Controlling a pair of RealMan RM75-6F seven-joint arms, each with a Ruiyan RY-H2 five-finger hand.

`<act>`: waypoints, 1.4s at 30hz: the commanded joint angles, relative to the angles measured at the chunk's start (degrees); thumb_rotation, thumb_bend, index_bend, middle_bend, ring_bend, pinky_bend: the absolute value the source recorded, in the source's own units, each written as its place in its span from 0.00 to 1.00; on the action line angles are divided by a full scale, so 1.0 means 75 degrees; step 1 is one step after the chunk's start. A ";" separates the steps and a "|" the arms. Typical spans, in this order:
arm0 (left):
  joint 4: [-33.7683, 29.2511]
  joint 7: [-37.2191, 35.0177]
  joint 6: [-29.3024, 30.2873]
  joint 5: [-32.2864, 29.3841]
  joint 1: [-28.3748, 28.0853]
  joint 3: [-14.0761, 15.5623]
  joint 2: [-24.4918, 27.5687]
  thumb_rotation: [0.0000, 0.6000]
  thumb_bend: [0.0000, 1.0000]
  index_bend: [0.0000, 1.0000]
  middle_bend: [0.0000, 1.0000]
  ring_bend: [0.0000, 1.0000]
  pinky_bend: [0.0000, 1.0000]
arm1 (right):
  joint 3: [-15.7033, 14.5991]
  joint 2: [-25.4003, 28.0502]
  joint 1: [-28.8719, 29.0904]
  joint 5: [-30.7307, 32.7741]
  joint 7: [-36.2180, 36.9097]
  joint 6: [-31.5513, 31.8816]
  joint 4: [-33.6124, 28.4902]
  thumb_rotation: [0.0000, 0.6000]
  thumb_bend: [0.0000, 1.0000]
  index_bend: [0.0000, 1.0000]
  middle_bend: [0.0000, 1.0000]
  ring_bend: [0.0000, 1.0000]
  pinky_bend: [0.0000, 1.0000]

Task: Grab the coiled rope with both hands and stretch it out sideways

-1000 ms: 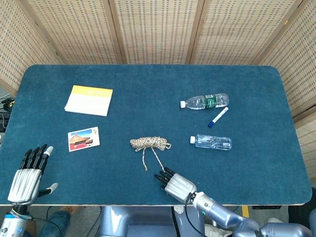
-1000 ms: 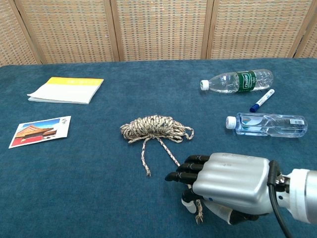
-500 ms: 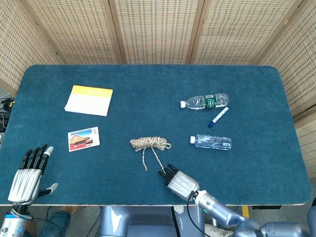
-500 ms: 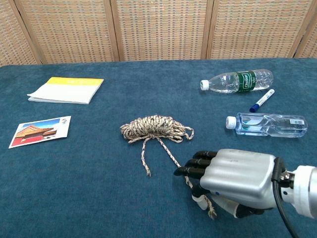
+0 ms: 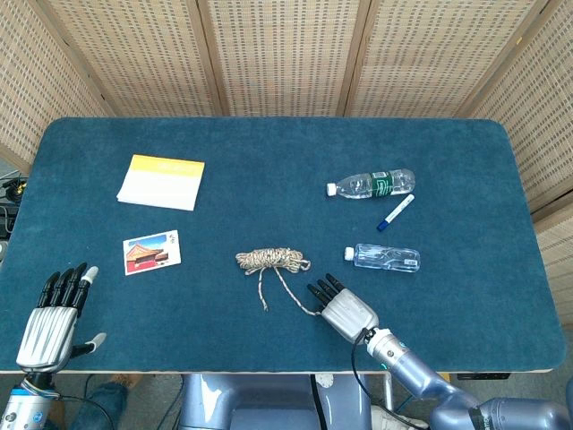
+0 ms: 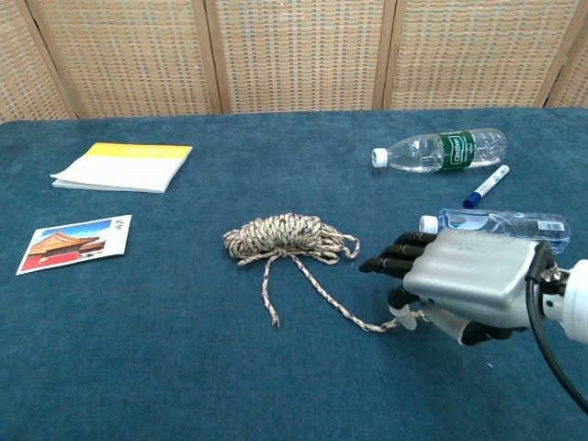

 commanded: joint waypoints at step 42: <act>0.0021 0.0036 -0.0089 -0.0125 -0.0092 0.0036 -0.0029 1.00 0.00 0.00 0.00 0.00 0.00 | 0.0351 -0.1301 0.0243 0.2124 0.0503 0.1019 0.0335 1.00 0.38 0.48 0.00 0.00 0.00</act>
